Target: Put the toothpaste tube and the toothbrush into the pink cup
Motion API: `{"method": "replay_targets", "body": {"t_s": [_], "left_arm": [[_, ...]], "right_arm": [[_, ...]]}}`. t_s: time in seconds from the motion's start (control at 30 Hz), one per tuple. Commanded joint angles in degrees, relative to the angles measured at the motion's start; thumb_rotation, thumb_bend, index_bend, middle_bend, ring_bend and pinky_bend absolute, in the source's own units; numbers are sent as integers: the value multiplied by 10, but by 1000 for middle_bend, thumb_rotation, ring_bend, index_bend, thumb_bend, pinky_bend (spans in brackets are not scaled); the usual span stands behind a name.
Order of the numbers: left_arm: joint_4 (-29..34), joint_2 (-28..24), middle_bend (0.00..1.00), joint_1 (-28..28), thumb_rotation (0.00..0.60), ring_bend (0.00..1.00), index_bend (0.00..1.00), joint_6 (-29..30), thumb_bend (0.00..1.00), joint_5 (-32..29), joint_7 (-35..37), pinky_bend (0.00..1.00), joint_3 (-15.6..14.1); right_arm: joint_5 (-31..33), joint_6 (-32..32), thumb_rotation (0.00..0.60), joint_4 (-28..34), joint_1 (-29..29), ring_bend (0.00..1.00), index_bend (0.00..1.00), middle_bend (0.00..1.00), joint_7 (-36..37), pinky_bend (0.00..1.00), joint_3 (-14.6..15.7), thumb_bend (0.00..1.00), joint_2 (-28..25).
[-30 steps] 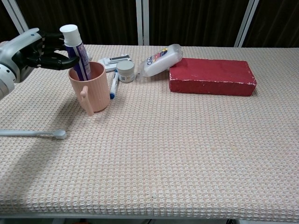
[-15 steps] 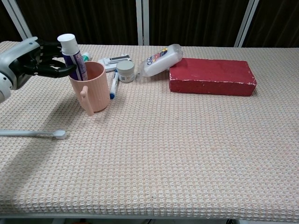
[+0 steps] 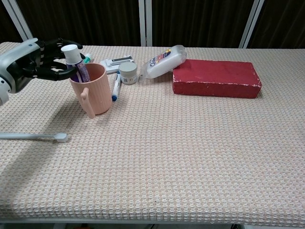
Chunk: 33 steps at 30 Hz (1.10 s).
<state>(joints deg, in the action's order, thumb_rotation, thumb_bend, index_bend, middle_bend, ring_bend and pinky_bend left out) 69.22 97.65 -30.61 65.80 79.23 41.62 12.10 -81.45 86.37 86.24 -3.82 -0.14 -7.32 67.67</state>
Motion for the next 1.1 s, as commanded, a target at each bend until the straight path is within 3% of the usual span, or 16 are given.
{"method": "replay_targets", "body": {"t_s": [0.03, 0.17, 0.3, 0.37, 0.43, 0.53, 0.63, 0.83, 1.1], "left_arm": [[5, -6, 235, 7, 600, 148, 221, 19, 284, 3, -2, 279, 5], [-14, -10, 118, 23, 600, 120, 216, 71, 252, -4, -42, 281, 23], [-25, -44, 109, 46, 600, 119, 217, 102, 244, -9, -55, 282, 31], [-9, -82, 136, 58, 600, 120, 223, 85, 244, -2, -60, 286, 10], [13, -130, 148, 70, 600, 120, 228, 61, 248, 17, -87, 290, -28], [38, -182, 149, 78, 600, 120, 252, 40, 259, 75, -159, 294, -96], [72, -208, 149, 87, 600, 119, 327, 29, 262, 108, -242, 298, -141], [142, -195, 149, 96, 600, 119, 330, -4, 263, 99, -356, 281, -170], [138, -158, 152, 88, 600, 119, 360, -42, 264, 80, -399, 281, -171]], "right_arm": [[-1, 2, 399, 0, 0, 0, 0, 0, 1, 0, -1, 292, -1], [-2, 8, 397, 3, 2, 0, 0, 0, 4, 0, -3, 291, -4], [-5, 10, 400, 3, 4, 0, 0, 0, 13, 0, -2, 300, -10], [-6, 8, 398, 3, 5, 0, 0, 0, 19, 0, -1, 314, -13], [-9, 11, 399, 2, 5, 0, 0, 0, 24, 0, -1, 319, -15], [-11, 18, 398, 3, 7, 0, 0, 0, 26, 0, -3, 319, -15], [-12, 23, 398, 7, 9, 0, 0, 0, 26, 0, -4, 318, -16], [-19, 28, 399, 13, 12, 0, 0, 0, 18, 0, 1, 319, -20], [-23, 32, 400, 20, 17, 0, 0, 0, 16, 0, 6, 319, -24]]}}
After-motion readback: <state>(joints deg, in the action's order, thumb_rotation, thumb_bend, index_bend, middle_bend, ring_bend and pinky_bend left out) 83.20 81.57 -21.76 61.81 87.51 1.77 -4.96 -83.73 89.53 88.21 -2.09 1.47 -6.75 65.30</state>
